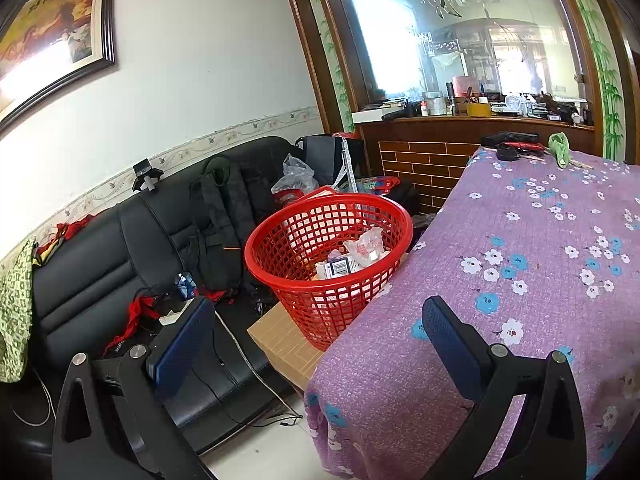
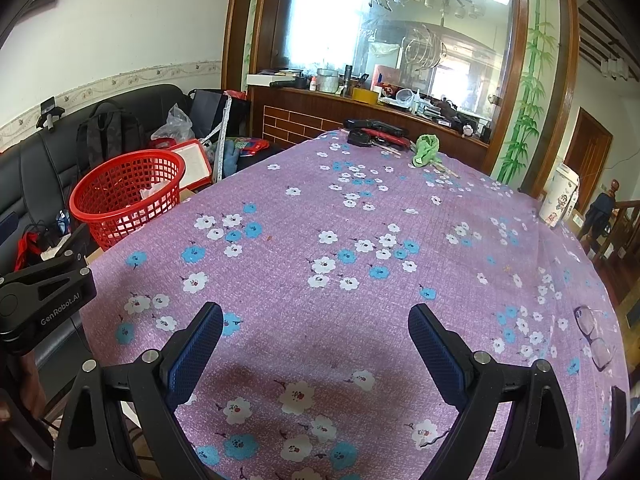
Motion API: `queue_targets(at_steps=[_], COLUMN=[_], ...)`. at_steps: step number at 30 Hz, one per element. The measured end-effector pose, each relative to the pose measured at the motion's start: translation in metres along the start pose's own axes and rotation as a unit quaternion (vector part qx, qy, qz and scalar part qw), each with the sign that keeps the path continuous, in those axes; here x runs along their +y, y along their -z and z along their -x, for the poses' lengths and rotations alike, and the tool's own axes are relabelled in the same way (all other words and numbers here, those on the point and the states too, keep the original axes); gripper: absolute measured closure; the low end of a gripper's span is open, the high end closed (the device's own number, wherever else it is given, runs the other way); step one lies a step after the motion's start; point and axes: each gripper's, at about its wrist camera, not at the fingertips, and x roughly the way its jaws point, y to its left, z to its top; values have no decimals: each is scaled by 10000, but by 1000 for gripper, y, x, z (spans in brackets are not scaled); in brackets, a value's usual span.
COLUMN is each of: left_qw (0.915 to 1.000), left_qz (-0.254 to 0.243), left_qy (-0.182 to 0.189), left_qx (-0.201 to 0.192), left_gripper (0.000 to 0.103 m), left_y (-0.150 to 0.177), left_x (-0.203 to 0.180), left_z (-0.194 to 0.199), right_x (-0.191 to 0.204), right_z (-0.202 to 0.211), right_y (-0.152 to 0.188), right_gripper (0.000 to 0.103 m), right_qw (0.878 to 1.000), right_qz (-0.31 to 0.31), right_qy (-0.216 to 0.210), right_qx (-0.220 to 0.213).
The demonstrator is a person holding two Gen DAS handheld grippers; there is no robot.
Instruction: Collect trash
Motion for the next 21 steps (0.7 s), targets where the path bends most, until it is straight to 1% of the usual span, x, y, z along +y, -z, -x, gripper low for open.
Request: queue_targets(at_steps=[12, 15, 18, 21], left_qw=[10000, 9999, 9996, 9989], left_qz=[-33, -85, -201, -370], left_qy=[-4, 61, 165, 251], left_qx=[-5, 11, -62, -172], left_gripper=[0, 0, 0, 0], left_y=[1, -1, -6, -12], left_x=[-2, -5, -15, -30], left_z=[-1, -2, -1, 1], right_x=[-2, -8, -21, -48], right_z=[-2, -5, -9, -13], right_y=[4, 5, 5, 6], right_gripper=[7, 7, 7, 7], right_qw=[10000, 9999, 9992, 9972], right_qz=[-9, -126, -353, -667], right_qy=[-3, -24, 18, 208], right_qx=[42, 101, 184, 270])
